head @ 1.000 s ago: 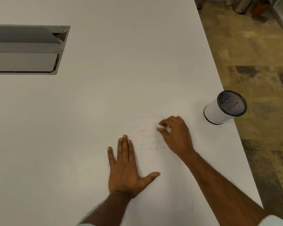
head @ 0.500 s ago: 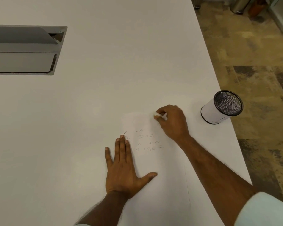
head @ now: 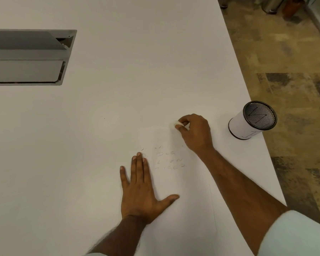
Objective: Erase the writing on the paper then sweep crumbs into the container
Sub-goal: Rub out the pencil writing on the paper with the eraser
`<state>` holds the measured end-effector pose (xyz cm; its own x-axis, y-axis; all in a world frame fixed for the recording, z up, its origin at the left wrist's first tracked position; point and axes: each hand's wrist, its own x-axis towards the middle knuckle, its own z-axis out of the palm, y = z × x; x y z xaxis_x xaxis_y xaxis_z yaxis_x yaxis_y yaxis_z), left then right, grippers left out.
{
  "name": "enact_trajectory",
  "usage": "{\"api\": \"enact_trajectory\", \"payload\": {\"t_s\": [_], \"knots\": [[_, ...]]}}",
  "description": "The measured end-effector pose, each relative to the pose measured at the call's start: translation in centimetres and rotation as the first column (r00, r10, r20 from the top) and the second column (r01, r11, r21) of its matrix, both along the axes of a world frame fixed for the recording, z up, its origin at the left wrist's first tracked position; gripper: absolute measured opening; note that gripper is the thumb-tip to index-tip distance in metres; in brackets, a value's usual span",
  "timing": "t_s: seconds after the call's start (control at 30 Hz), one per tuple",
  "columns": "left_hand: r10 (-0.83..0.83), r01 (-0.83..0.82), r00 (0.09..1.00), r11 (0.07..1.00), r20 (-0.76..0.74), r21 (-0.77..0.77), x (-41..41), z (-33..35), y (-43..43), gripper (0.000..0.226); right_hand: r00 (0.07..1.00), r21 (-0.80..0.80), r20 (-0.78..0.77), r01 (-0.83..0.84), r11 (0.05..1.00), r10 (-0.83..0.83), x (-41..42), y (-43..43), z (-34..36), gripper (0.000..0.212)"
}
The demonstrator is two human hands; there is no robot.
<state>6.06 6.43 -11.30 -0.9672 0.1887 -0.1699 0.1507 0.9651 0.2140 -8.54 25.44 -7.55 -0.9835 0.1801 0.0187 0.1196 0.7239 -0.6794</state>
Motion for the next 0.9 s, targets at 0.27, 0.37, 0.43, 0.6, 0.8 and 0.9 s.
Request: {"api": "enact_trajectory", "payload": {"t_s": [0.27,0.37,0.43,0.6,0.8,0.9], "knots": [[0.003,-0.003,1.000,1.000,0.013,0.005,-0.2,0.1,0.0,0.133,0.983,0.233,-0.023,-0.174,0.957,0.184,1.8,-1.3,-1.3,0.009],[0.002,-0.002,1.000,1.000,0.022,-0.004,0.0,0.2,0.0,0.133,0.989,0.264,-0.031,-0.129,0.956,0.142,0.1,-1.1,-1.3,0.008],[0.005,-0.005,1.000,1.000,0.025,-0.007,0.0,0.2,0.0,0.134,0.996,0.168,0.010,-0.093,0.981,0.092,-0.8,-0.8,-1.0,0.008],[0.002,-0.002,1.000,1.000,0.028,-0.007,-0.1,0.2,0.0,0.134,0.998,-0.159,0.046,0.047,0.986,-0.040,0.4,1.5,0.5,0.009],[-0.006,0.006,1.000,1.000,0.027,-0.008,-0.1,0.2,0.0,0.133,0.996,0.037,-0.030,-0.083,0.996,0.084,3.7,0.8,-1.6,0.010],[-0.009,0.009,1.000,1.000,0.024,-0.007,-0.1,0.1,-0.1,0.133,0.996,0.121,-0.041,-0.077,0.990,0.082,2.3,0.8,-1.6,0.007]]}}
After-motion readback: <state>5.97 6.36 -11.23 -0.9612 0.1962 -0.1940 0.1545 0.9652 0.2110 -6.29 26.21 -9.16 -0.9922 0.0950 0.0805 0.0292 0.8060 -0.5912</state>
